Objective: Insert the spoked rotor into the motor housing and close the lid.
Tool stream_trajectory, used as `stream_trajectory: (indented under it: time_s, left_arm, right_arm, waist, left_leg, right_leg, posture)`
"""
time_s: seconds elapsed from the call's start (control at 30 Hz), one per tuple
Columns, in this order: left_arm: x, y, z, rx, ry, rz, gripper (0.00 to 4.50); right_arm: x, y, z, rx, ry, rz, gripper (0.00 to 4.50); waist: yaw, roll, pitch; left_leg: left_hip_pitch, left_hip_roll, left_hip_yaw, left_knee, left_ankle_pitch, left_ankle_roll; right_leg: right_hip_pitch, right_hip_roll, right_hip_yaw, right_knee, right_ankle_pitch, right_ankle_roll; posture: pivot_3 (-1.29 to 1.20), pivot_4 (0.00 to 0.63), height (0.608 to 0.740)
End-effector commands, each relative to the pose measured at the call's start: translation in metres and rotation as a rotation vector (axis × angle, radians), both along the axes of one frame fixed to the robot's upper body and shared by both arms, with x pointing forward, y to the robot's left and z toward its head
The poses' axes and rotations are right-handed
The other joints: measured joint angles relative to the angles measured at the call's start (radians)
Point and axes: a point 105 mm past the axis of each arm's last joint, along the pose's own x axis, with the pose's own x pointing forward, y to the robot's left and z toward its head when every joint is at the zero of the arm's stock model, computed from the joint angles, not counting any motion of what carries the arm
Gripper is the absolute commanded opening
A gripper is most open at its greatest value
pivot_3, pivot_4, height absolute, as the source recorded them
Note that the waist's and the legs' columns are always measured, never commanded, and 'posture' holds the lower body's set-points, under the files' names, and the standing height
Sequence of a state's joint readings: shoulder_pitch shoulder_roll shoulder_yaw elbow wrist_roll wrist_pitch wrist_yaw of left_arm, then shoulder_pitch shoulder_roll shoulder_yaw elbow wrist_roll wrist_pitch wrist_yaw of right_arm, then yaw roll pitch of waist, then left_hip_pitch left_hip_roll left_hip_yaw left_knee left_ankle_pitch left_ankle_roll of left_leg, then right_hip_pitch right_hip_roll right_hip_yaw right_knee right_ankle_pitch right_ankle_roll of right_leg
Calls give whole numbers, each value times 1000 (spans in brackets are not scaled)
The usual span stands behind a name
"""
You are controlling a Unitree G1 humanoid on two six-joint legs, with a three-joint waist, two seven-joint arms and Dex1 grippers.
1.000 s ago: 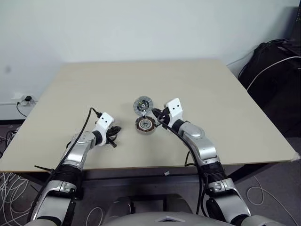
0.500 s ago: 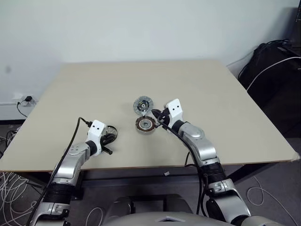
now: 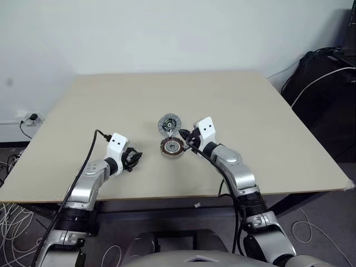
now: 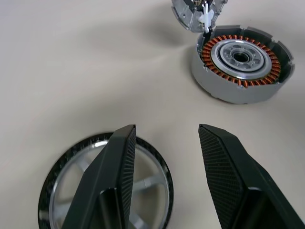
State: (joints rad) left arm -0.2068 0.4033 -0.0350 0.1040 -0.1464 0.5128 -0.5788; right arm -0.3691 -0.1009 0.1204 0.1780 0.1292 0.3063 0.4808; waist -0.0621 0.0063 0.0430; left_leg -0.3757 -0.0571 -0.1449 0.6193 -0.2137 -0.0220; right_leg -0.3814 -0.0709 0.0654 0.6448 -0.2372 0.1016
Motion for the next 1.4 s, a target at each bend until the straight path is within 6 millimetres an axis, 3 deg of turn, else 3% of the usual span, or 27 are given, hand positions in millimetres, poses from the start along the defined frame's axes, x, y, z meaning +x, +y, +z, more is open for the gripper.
stream_trajectory:
  time_s: [0.03,0.67,1.27,1.4]
  left_arm:
    - [6,2,3,34,-20,-17,2221]
    - [-5,15,-23,87,79,21,2221]
    - [-1,14,-33,123,104,12,2221]
    - [-1,14,-33,122,105,13,1252]
  right_arm:
    - [3,1,16,31,-56,0,0]
    - [3,1,17,36,-58,-7,0]
    - [4,-1,20,40,-66,-16,0]
    - [4,-2,20,40,-67,-21,0]
  waist:
    - [-3,0,0]
    - [-3,0,0]
    - [1,1,0]
    - [-1,1,0]
  left_leg:
    - [0,0,0,0,0,0]
    - [0,0,0,0,0,0]
    - [3,0,0,1,0,0]
    - [3,0,0,1,0,0]
  right_leg:
    - [0,0,0,0,0,0]
    - [0,0,0,0,0,0]
    - [1,0,0,0,0,1]
    - [1,0,0,0,0,1]
  posture:
    - [0,0,740]
    - [0,0,740]
    - [0,0,740]
    - [0,0,740]
